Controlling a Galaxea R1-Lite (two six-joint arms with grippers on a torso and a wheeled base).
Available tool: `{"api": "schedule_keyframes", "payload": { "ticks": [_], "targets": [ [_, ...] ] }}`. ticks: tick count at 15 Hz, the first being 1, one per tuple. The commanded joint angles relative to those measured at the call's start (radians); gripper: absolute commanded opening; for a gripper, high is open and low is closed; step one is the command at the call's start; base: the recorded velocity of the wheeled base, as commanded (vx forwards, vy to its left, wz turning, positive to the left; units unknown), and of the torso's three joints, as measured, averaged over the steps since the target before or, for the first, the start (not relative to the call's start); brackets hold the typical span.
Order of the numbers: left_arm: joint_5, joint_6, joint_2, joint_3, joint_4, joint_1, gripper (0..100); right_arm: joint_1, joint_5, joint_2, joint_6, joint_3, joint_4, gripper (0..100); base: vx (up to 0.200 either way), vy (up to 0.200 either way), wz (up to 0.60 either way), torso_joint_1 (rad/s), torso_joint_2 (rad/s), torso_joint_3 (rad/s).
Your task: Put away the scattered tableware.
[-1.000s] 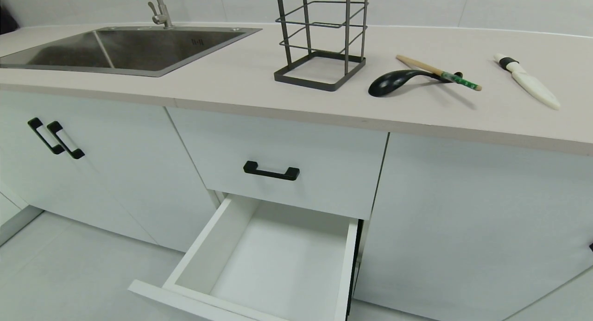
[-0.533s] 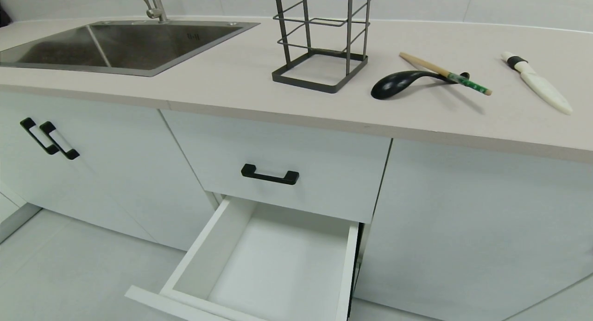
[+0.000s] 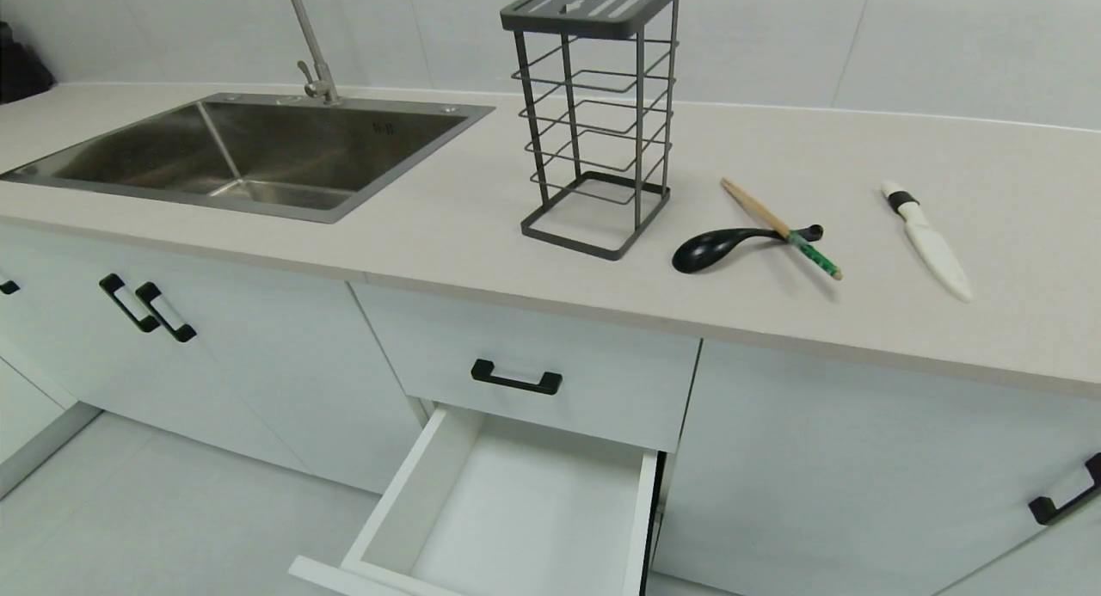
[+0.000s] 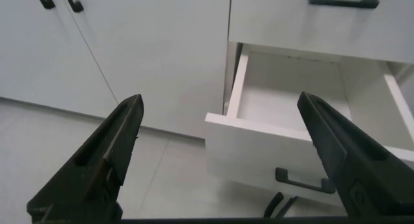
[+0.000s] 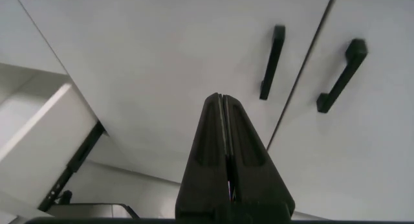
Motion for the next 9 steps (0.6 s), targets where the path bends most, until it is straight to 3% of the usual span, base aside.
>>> {"api": "schedule_keyframes", "payload": {
  "ticks": [1,5,9],
  "targets": [
    [0.0,0.0,0.001,0.0,-0.001,0.0,100,0.0,0.0,0.001,-0.001,0.0,0.0,0,0.0,0.0,0.0,0.242,-0.49,-0.217],
    [0.0,0.0,0.001,0.0,-0.001,0.0,100,0.0,0.0,0.001,-0.001,0.0,0.0,0,0.0,0.0,0.0,0.104,-0.49,-0.22],
    [0.0,0.0,0.001,0.0,-0.001,0.0,100,0.0,0.0,0.001,-0.001,0.0,0.0,0,0.0,0.0,0.0,0.377,-0.49,-0.235]
  ]
}}
